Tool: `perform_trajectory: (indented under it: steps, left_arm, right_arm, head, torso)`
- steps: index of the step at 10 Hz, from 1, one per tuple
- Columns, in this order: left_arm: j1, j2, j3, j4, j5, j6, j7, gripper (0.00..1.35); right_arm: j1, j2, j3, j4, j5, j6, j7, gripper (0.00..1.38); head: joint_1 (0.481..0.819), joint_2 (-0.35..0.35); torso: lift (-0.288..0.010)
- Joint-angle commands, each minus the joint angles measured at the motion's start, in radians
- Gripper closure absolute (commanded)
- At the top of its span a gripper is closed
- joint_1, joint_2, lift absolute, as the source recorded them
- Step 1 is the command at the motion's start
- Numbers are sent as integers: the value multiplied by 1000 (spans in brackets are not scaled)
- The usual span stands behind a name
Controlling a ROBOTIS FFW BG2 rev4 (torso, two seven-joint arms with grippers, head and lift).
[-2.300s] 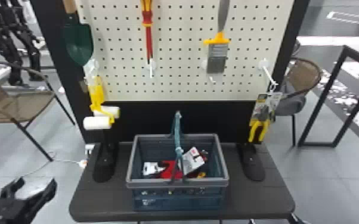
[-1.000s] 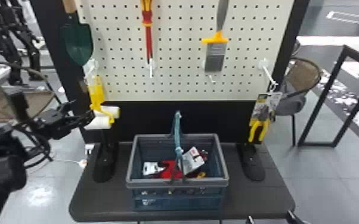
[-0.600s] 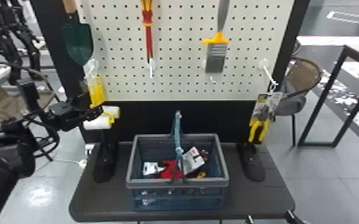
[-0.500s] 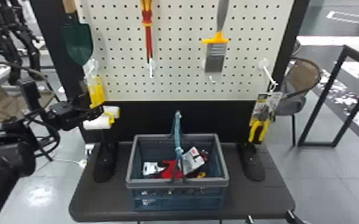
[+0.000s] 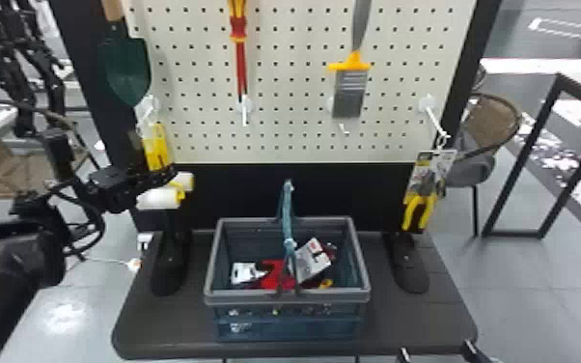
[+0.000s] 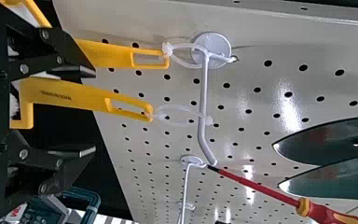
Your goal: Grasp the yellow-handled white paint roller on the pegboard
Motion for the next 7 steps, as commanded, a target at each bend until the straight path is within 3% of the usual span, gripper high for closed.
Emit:
perform_trajectory:
  steps: [1,7]
  left_arm:
    - [-4,3,-11,0,-11,-5,-5,1207]
    - [-4,9,-23,0,-9,-3,-9,1207]
  right_arm:
    - [0,1,2,1,0,0,-1,73]
    - [0,1,2,3,-1,-2,-1,73]
  head:
    - [549,0]
    - [549,0]
  torso:
    - [-100]
    - [-100]
